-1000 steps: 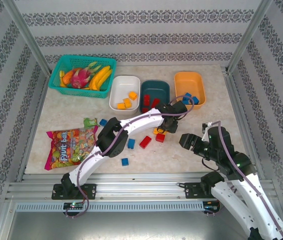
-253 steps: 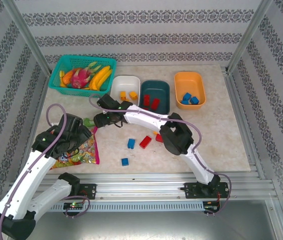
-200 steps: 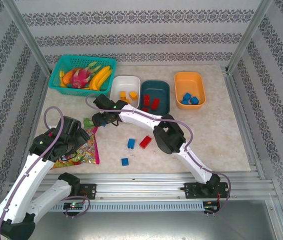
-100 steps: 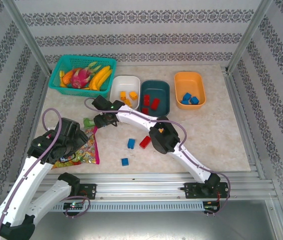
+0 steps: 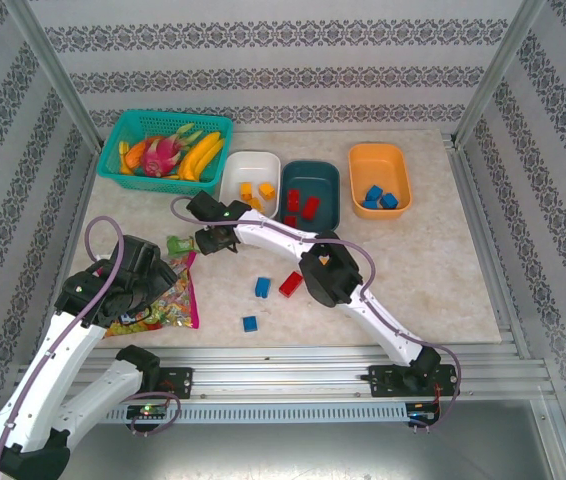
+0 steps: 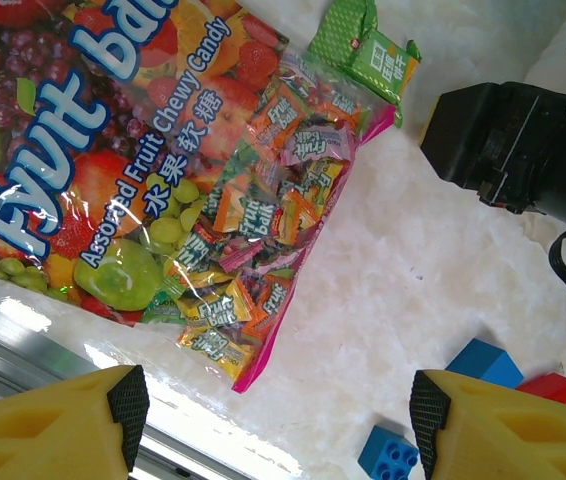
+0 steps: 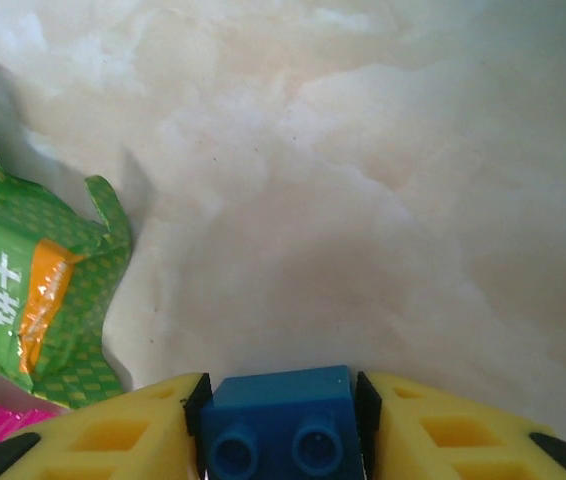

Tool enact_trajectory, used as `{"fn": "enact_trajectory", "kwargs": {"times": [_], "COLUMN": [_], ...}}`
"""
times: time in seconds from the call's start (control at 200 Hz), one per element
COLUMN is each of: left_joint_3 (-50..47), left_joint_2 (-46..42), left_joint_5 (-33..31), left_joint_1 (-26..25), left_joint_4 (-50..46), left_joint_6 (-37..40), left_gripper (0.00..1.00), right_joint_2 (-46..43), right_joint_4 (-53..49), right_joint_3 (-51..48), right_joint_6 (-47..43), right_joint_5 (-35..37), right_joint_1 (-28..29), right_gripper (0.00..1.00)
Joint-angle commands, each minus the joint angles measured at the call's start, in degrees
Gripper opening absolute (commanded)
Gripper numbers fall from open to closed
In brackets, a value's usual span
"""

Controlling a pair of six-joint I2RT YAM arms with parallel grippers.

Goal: Sort the legos into containers by color

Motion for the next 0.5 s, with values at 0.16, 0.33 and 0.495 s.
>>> {"fn": "enact_trajectory", "kwargs": {"times": [0.16,0.33,0.495], "left_joint_3": [-4.82,-10.29,-8.56], "left_joint_2": [0.49,1.85,4.83], "left_joint_5": [6.98,17.50,22.73], "left_joint_1": [-0.04,-0.08,-0.68], "left_joint_4": [7.59,19.36,28.29], "left_joint_6": [3.18,4.63,5.14], "left_gripper": [0.71,0.70,0.70], "right_joint_2": [-10.69,-18.27,-28.87], "right_joint_4": [1.04,3.16,5.24], "right_joint_3": [-9.55,-17.18,-27.44], "right_joint_6": [1.00,2.78,4.38], "right_joint_5": [0.56,0.44,-0.01], "right_joint_1": [0.33,-0.52,-3.25], "right_gripper": [0.34,0.30,0.29]}}
